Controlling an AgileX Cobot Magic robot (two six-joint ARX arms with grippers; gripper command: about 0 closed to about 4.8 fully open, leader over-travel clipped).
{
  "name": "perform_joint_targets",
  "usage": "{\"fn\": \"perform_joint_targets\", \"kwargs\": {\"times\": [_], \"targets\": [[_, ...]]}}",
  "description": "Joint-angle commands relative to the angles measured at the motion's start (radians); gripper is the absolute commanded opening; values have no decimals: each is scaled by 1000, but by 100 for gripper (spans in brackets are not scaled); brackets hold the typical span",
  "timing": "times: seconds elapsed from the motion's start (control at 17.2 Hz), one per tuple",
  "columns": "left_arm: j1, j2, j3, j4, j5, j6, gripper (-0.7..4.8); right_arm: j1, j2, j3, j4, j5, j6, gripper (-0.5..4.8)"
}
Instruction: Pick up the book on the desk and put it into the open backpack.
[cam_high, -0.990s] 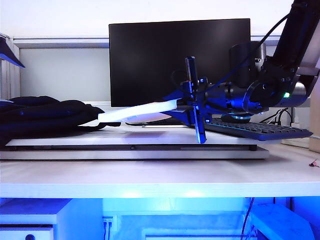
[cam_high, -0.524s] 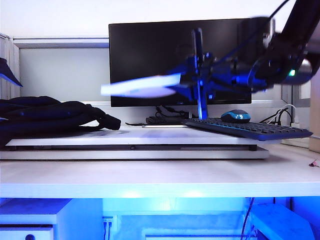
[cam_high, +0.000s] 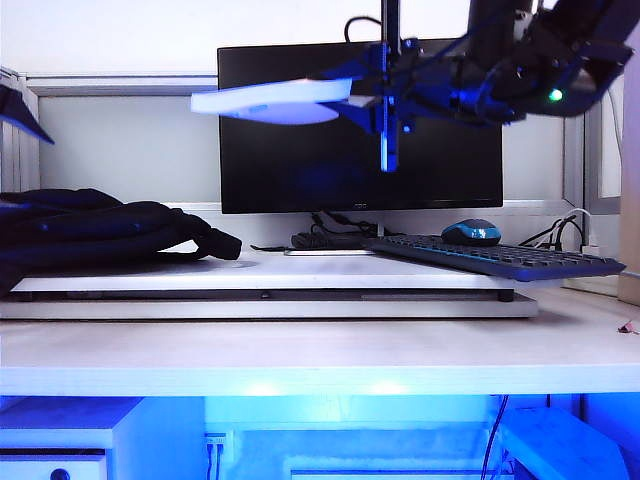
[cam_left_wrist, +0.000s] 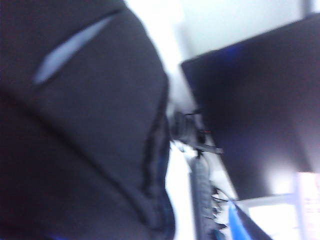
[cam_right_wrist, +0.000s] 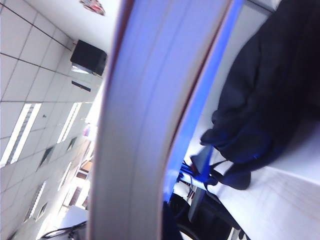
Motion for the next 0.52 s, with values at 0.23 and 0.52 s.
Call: {"fn": "perform_joint_targets", "kwargs": {"times": [0.23, 0.52], "targets": [[-7, 95, 70, -10, -81, 62, 300, 32, -17, 56, -37, -39, -10, -9], [-41, 160, 175, -9, -80, 62, -5, 92, -16, 64, -76, -40, -15, -9]]}}
